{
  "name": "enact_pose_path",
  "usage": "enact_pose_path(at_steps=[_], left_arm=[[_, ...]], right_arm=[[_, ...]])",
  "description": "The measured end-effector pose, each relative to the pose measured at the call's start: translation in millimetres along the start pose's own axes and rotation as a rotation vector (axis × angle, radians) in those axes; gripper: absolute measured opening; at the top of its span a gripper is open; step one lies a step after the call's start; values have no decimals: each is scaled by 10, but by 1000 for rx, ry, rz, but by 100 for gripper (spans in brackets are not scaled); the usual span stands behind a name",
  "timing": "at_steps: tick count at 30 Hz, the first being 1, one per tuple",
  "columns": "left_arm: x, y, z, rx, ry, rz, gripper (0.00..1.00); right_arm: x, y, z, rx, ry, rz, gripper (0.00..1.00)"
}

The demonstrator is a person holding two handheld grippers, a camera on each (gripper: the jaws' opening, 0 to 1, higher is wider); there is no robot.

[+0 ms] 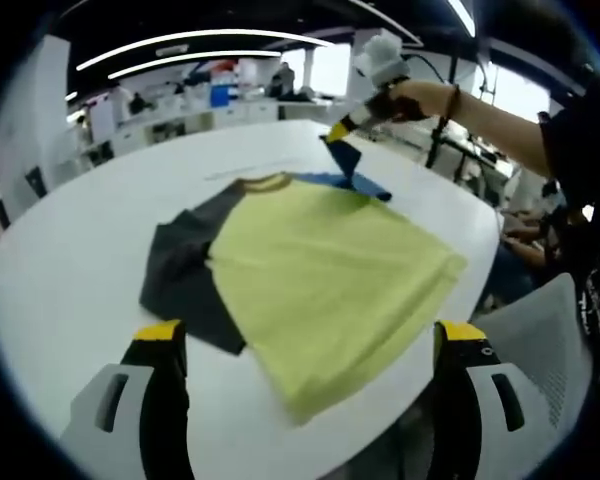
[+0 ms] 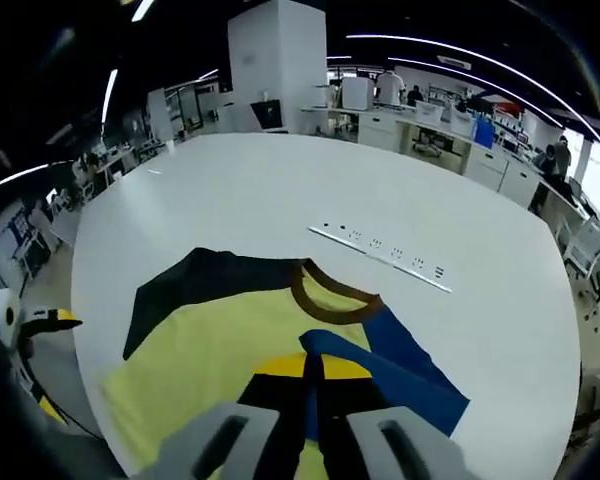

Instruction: Fold the garment on the visible template until the final outline fits inside the template.

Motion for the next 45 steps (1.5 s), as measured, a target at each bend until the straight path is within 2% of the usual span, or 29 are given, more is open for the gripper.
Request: enact_pose_path(at_steps=[19,31,45], left_arm=[[-29,22,28,13,12,5,99],[-46,77,42,18,24,7,99],[-44,124,115,36,34,0,99]], right_arm=[[-311,343,-254,23,-13,-77,0],[-463,647,-391,20,-32,-135,0],[-646,911,-407,35,-21,-174,0]])
Point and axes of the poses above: the point that each gripper's makers call its tool centre point, and the gripper's own axes: x roughly backward along the fingers, y roughly to its left, z roughly out of its underside, the point moved 5 cm from there along x, roughly backward along the fingers, and after that the axes turned 8 degrees about x, right-handed, at the moved point
